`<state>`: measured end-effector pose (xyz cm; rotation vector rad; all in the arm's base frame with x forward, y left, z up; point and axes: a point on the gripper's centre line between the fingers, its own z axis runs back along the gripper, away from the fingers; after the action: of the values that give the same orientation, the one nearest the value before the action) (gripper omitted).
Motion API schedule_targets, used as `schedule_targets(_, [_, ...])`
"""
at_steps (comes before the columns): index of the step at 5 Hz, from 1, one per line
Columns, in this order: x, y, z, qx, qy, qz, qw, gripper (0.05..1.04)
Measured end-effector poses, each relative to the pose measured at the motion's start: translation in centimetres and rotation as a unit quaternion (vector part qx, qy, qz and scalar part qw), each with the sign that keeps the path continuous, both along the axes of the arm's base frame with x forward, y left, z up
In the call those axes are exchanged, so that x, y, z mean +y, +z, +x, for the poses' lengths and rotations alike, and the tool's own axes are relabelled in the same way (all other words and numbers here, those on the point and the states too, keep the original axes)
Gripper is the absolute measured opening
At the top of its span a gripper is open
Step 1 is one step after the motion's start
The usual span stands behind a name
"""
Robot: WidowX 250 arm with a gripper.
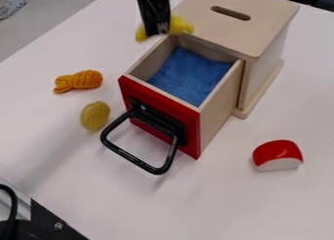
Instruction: Move the yellow object to the left side of the table
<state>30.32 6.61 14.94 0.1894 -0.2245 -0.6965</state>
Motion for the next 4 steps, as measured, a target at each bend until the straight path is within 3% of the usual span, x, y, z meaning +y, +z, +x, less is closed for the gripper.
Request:
schedule_targets(1, [4.0,0.0,2.3,-0.007,0.045,0.012,0.9989,0.350])
schedule_targets(2, [7.6,-1.2,4.6,-0.008,0.088,-0.003,0.9961,0.350])
schedule_targets(4, [12.0,-6.3,6.8,0.029,0.129,0.001,0.9913,0.350])
